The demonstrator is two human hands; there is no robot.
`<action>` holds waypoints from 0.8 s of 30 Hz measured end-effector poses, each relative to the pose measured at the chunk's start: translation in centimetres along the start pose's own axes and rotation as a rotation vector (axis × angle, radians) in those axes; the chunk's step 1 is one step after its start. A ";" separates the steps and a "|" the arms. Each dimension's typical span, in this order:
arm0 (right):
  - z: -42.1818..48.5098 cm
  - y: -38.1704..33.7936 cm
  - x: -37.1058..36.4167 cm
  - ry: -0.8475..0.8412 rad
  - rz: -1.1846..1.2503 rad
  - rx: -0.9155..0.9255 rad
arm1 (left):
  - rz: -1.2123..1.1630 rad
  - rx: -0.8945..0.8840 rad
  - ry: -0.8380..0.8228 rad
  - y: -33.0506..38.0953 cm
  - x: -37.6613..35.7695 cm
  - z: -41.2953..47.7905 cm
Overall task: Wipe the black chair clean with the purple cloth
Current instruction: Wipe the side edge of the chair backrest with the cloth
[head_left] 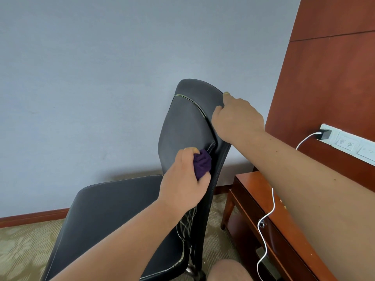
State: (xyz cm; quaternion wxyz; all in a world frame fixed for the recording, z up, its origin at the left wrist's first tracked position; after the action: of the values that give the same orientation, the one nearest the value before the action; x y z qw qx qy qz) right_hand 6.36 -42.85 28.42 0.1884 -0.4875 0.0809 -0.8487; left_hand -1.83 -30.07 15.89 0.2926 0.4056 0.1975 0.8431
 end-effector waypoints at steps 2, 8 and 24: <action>-0.1 0.1 0.0 -0.005 0.017 0.001 | 0.018 -0.013 -0.020 -0.7 -0.6 -0.7; 0.1 -0.2 0.0 -0.018 0.046 0.001 | 0.082 -0.024 -0.130 -3.5 -0.6 -2.3; 0.1 -0.1 -0.1 -0.012 0.070 -0.006 | -0.168 0.054 0.081 -3.8 2.6 1.7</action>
State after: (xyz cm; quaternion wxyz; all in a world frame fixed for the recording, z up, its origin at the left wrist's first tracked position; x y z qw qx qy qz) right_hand 6.44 -42.74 28.44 0.2173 -0.4902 0.0992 -0.8383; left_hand -0.51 -25.37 16.27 0.3433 0.3608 0.2651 0.8257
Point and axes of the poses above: each hand's wrist, its own z-axis towards the middle knuckle, its own x-axis out of the back of the hand, y = z × x, the point moved 8 cm from there along z, towards the middle knuckle
